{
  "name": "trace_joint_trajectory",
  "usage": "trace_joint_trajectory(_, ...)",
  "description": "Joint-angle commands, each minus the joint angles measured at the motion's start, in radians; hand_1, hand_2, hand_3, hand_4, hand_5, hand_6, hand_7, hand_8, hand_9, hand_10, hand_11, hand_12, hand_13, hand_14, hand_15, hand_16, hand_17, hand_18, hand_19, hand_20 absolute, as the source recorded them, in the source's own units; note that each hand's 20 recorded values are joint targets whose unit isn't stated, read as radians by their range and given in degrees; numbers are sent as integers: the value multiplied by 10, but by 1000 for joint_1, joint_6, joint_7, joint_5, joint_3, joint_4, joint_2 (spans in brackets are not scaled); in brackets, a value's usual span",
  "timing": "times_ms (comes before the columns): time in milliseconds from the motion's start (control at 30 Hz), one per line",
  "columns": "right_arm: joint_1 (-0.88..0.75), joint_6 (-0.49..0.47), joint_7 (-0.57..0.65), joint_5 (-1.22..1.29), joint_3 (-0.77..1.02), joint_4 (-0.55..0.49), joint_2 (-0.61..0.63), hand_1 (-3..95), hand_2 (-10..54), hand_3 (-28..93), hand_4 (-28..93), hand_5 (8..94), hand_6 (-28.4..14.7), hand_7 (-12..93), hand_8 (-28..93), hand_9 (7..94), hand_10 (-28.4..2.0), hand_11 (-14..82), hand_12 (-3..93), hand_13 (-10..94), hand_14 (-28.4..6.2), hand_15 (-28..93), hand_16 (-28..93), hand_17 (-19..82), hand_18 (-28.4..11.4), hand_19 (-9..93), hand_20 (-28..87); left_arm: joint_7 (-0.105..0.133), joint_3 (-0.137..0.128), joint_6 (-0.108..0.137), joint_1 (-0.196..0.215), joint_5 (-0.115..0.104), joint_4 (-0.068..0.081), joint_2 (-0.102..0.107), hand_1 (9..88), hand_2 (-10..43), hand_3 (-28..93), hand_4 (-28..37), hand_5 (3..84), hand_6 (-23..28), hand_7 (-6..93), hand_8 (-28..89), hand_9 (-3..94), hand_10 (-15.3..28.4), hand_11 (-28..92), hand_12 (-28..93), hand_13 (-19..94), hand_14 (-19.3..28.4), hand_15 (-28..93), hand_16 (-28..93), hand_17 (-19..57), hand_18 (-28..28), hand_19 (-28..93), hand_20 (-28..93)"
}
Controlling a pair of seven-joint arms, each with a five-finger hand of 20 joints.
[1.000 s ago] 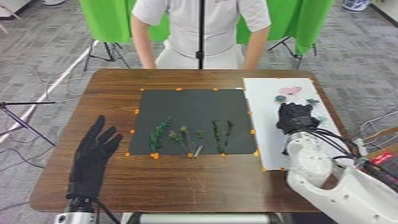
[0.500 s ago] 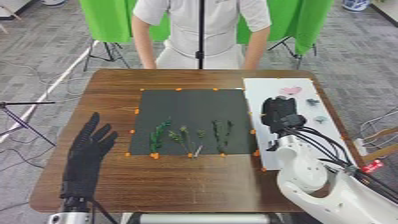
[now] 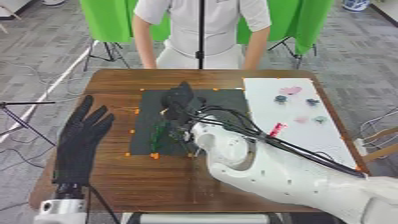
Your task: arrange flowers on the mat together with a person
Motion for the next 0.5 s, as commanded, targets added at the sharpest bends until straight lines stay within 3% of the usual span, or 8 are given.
trace_joint_trajectory(33,44,-9,-39,12,-103,40,-109,579,-95,604,-283,760,72,292,-31,881,-34,156,388,742,-19,536,283,203,-142,658,321,33,18,15,-57,6,-11,49,208,46,769,-283,245,-7,119,-99,281,131,104,123,220,183,231,-15,-111,228,446,68)
trace_joint_trajectory(100,27,-33,-55,-4,-93,52,-120,581,-93,593,-283,759,78,291,-36,872,-35,185,371,739,-21,549,263,201,-142,654,324,40,26,26,-45,4,-16,50,209,46,768,-283,245,-7,119,-99,280,130,102,122,220,183,228,-15,-111,228,446,68)
trace_joint_trajectory(200,34,-34,-34,10,-106,60,-126,583,-87,569,-283,749,83,273,-48,859,-37,208,358,726,-24,565,239,196,-142,651,326,27,31,10,-58,9,-10,43,210,46,768,-283,245,-8,119,-99,280,130,101,122,220,183,227,-15,-111,229,446,68)
trace_joint_trajectory(367,37,-122,-21,-48,-99,60,-133,585,-87,525,-283,716,85,252,-65,831,-45,224,345,696,-29,577,217,184,-148,645,329,28,29,12,-61,7,-9,45,211,46,767,-283,246,-7,117,-98,279,130,101,123,219,184,227,-14,-111,229,446,68)
trace_joint_trajectory(500,30,-181,15,-71,-92,55,-134,576,-93,496,-283,696,81,254,-76,804,-51,262,313,676,-37,594,201,179,-154,645,331,20,31,-3,-69,13,-4,37,214,46,768,-283,248,-4,116,-98,279,130,102,124,219,184,226,-14,-111,229,447,68)
